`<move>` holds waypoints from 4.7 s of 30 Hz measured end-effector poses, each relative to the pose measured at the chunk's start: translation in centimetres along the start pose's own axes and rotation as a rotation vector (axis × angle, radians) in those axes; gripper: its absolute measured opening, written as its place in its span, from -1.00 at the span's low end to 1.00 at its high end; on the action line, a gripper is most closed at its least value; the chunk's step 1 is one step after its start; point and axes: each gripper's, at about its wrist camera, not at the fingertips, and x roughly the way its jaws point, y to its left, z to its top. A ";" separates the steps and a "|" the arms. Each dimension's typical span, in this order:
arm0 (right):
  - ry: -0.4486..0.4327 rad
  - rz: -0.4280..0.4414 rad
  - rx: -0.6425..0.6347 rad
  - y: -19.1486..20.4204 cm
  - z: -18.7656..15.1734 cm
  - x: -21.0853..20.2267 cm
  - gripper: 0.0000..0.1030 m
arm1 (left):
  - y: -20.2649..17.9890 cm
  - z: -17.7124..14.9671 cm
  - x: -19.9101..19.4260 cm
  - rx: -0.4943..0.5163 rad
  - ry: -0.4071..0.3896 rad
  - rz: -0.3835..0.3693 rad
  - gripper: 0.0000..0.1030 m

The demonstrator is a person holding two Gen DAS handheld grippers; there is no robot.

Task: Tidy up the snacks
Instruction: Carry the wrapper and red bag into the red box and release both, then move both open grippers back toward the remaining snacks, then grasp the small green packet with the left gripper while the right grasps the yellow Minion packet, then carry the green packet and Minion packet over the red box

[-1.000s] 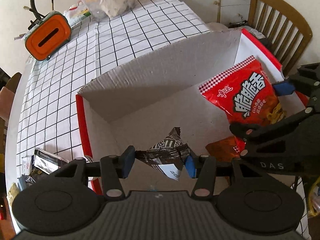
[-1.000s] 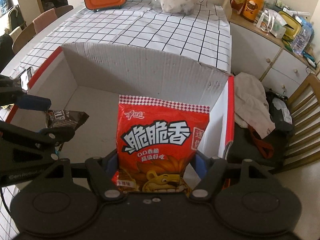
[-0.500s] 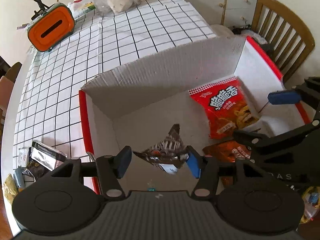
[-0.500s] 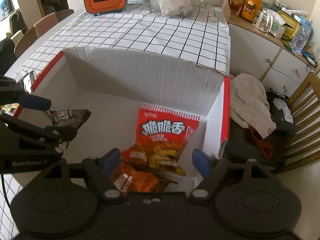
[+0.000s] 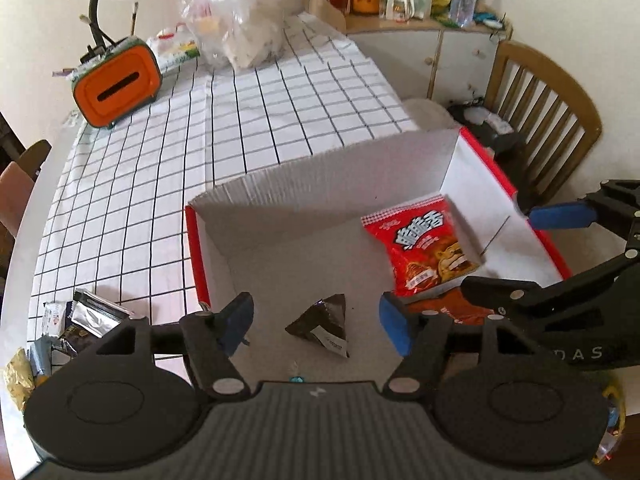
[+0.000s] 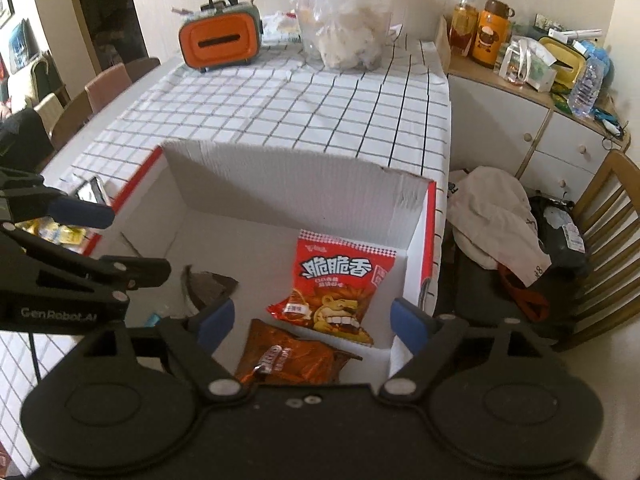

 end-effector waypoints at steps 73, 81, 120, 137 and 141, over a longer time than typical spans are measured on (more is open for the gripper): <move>0.017 0.229 -0.283 33.4 4.4 12.9 0.88 | 37.4 -20.3 -1.0 -0.368 -0.008 0.161 0.68; 0.067 0.219 -0.362 35.4 4.7 16.6 0.77 | 38.9 -20.7 0.6 -0.401 0.038 0.172 0.68; 0.085 0.196 -0.260 36.8 2.9 17.2 -0.02 | 40.5 -21.2 3.3 -0.414 0.075 0.109 -0.38; 0.017 0.217 -0.114 33.6 1.4 10.0 -0.01 | 37.3 -20.9 -1.2 -0.374 0.031 0.084 -0.38; -0.010 0.208 -0.095 32.5 1.2 7.8 -0.01 | 35.9 -20.1 -2.4 -0.368 0.018 0.068 -0.38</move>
